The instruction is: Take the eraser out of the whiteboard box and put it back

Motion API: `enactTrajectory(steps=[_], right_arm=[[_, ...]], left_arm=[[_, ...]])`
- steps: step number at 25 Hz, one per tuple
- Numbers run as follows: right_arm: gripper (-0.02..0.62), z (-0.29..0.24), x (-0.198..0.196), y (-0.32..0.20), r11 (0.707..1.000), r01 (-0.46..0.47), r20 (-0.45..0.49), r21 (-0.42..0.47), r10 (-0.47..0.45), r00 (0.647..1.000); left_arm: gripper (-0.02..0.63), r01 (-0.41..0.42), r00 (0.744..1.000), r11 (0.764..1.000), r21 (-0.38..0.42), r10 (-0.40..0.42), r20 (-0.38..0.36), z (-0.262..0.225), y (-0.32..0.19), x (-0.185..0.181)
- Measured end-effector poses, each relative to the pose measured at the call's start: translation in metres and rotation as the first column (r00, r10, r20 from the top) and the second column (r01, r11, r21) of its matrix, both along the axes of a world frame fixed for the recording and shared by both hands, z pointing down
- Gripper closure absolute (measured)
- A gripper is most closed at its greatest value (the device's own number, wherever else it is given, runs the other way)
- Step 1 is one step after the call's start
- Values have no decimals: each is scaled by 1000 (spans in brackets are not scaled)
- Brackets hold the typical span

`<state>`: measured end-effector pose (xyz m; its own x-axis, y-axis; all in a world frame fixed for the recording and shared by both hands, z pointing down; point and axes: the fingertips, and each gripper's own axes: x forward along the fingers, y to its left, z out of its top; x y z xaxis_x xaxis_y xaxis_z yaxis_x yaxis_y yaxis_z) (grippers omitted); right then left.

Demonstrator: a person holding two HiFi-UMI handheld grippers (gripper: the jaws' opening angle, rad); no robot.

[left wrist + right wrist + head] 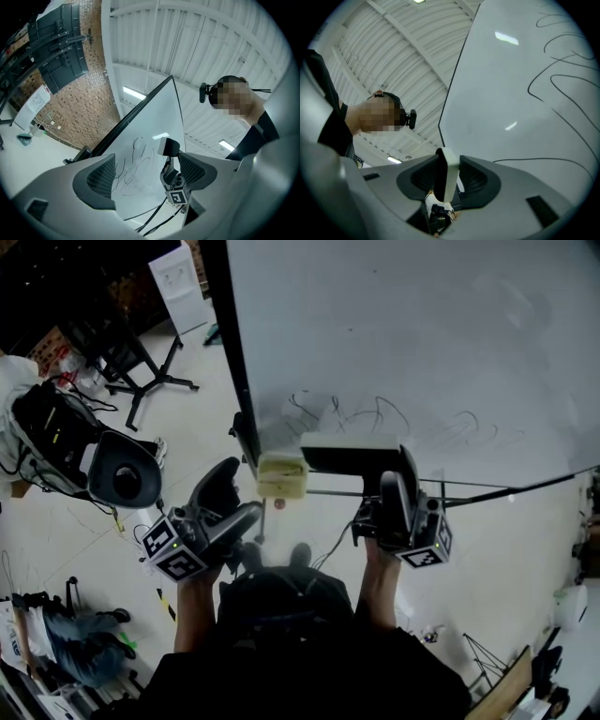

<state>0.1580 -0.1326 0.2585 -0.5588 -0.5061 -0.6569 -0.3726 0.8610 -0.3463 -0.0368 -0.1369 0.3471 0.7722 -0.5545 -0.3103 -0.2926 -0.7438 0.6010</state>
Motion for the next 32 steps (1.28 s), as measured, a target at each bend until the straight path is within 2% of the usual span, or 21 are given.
enactTrajectory(steps=[9, 16, 27, 32], right_arm=[[439, 23, -21, -8, 999, -23, -113, -48, 17, 993], [439, 38, -29, -12, 996, -34, -154, -80, 21, 988], [439, 76, -48, -23, 987, -56, -292, -149, 10, 956], [439, 85, -54, -24, 985, -57, -324, -165, 0, 946]], left_arm=[[178, 4, 1000, 1000, -23, -4, -11, 7, -1, -10], [178, 6, 1000, 999, -33, -7, -14, 12, -1, -16], [178, 5, 1000, 999, -41, -6, -23, 18, -2, -23], [178, 2, 1000, 999, -44, -3, -25, 17, -2, -24]])
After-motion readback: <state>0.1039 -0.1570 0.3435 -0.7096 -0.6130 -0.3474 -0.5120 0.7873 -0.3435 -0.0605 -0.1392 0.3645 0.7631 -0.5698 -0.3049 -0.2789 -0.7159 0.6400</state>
